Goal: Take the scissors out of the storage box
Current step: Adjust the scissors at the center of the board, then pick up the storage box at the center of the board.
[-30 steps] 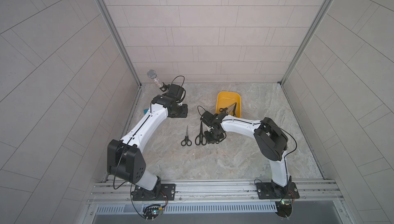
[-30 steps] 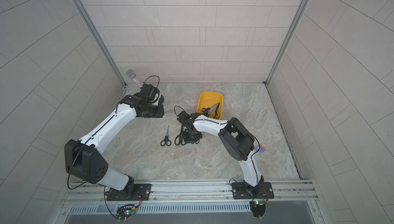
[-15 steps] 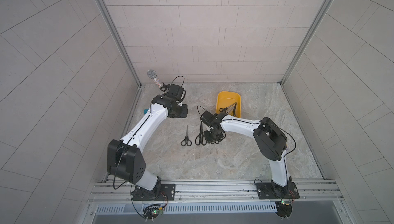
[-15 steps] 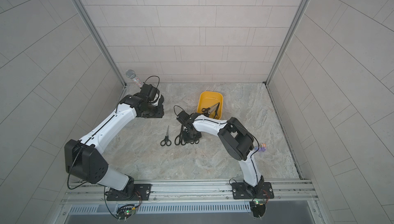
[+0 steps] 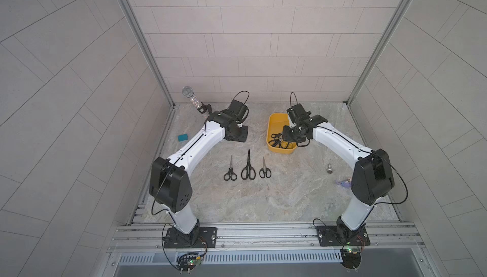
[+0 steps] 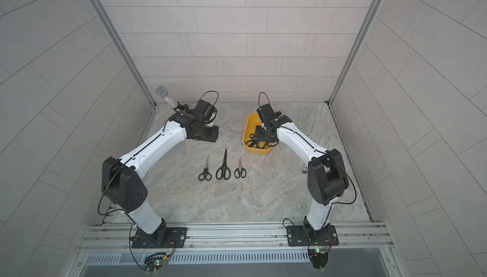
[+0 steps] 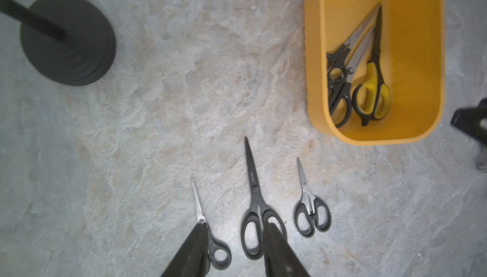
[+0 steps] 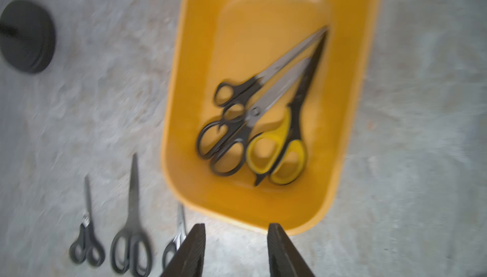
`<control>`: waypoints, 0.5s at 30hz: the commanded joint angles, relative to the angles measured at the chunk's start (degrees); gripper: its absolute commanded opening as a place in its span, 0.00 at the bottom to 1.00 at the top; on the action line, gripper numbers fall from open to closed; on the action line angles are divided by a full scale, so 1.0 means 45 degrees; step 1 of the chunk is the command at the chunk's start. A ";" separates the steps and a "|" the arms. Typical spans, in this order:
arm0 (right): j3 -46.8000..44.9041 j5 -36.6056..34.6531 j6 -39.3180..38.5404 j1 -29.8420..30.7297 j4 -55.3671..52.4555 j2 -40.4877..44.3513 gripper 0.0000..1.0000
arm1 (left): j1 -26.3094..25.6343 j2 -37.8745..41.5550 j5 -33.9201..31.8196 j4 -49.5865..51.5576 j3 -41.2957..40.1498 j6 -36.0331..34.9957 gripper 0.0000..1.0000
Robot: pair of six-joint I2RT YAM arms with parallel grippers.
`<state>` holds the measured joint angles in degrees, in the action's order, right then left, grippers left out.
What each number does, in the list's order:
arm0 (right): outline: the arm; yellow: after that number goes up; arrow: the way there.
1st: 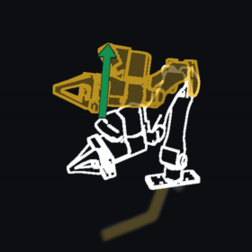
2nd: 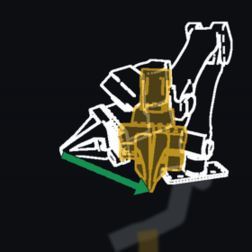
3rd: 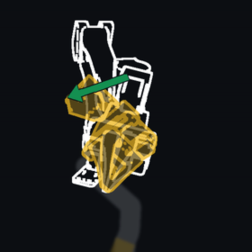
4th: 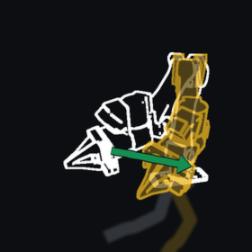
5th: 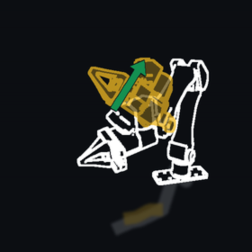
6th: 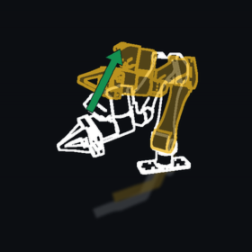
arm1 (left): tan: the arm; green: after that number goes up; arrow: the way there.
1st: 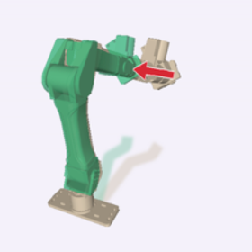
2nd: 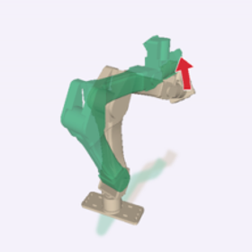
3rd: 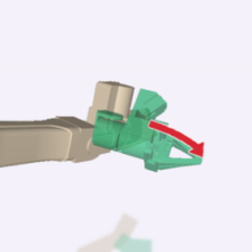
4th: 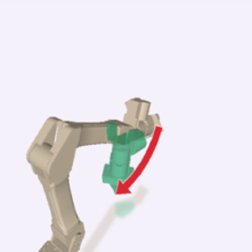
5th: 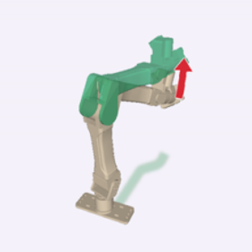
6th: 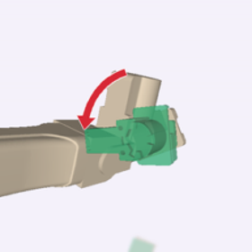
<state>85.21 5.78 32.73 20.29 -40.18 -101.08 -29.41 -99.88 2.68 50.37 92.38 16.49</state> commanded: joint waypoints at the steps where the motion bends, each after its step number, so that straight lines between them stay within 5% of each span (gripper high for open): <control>1: 0.0678 -0.1092 0.0066 -0.0824 -0.0434 -0.1056 0.46 | -0.0701 -0.0945 -0.0382 0.0209 0.1093 -0.0472 0.41; 11: 0.2693 -0.1023 -0.0325 -0.1572 -0.1053 -0.3837 0.44 | -0.1392 -0.3260 -0.0405 0.1365 0.3664 -0.0906 0.41; 15: 0.2462 -0.0394 -0.0279 -0.1795 -0.0777 -0.4120 0.27 | -0.1394 -0.3465 -0.0277 0.1365 0.3948 -0.1046 0.41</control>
<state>96.16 2.96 31.62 13.17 -42.94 -119.55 -36.01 -114.89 1.34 54.08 107.72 12.99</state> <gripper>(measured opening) 0.298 0.408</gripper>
